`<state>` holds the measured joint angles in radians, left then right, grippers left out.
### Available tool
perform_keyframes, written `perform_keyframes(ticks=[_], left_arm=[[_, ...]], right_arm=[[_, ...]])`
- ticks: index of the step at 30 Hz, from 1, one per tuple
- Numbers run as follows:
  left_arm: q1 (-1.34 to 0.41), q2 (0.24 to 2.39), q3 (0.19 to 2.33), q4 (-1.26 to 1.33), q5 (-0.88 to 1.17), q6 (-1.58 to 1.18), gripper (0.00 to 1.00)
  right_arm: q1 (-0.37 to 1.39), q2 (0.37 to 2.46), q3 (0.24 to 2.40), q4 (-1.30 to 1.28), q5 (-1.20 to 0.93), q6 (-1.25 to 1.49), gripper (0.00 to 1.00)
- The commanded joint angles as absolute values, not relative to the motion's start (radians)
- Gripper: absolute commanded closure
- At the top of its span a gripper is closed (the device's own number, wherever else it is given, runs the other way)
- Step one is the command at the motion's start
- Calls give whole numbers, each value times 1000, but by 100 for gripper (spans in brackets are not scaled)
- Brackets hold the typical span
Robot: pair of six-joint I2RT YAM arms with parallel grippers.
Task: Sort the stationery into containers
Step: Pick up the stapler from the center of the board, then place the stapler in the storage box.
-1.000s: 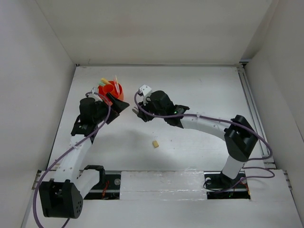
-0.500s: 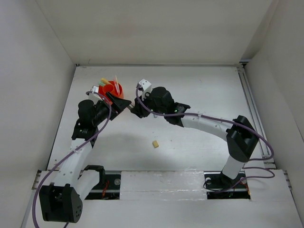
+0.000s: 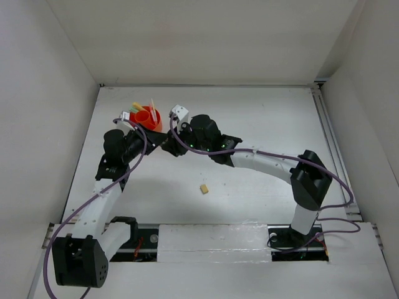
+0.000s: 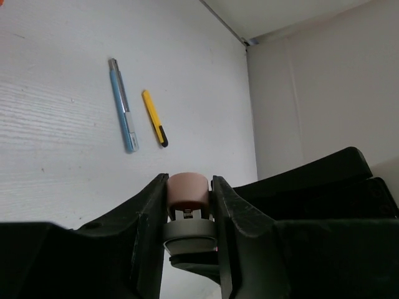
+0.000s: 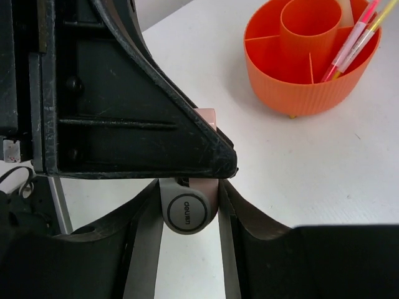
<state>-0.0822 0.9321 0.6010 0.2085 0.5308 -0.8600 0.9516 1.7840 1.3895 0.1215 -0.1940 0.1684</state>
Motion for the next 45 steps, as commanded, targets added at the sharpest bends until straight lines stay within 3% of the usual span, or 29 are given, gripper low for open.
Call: perform_keyframes(ticks=[1, 2, 4, 5, 12, 14, 18, 24, 31, 37, 45], left_arm=[[-80, 954, 649, 232, 477, -838, 100], [-80, 954, 660, 210, 453, -838, 100], [-80, 966, 695, 196, 392, -828, 100], [-80, 988, 707, 196, 312, -828, 100], [-14, 1156, 925, 103, -9, -698, 100], [64, 1228, 1030, 43, 9, -669, 100], [257, 1443, 1184, 6, 273, -629, 100], [258, 1551, 1396, -69, 265, -393, 100], [218, 1531, 1298, 35, 279, -235, 100], [218, 1457, 1027, 349, 258, -383, 100], [218, 1439, 940, 503, 235, -423, 100]], right_arm=[[962, 1782, 1447, 184, -212, 144, 92], [962, 1792, 1447, 193, -212, 134, 70], [962, 1792, 1434, 193, -189, 133, 14], [962, 1781, 1424, 193, -170, 133, 0], [882, 1671, 1253, 129, -138, 133, 0], [868, 1632, 1206, 120, -150, 121, 0], [868, 1579, 1137, 95, -150, 98, 0], [868, 1534, 1097, 84, -160, 87, 0], [868, 1525, 1097, 84, -189, 69, 0], [868, 1467, 1054, 84, -189, 60, 0], [868, 1457, 1045, 84, -201, 60, 0]])
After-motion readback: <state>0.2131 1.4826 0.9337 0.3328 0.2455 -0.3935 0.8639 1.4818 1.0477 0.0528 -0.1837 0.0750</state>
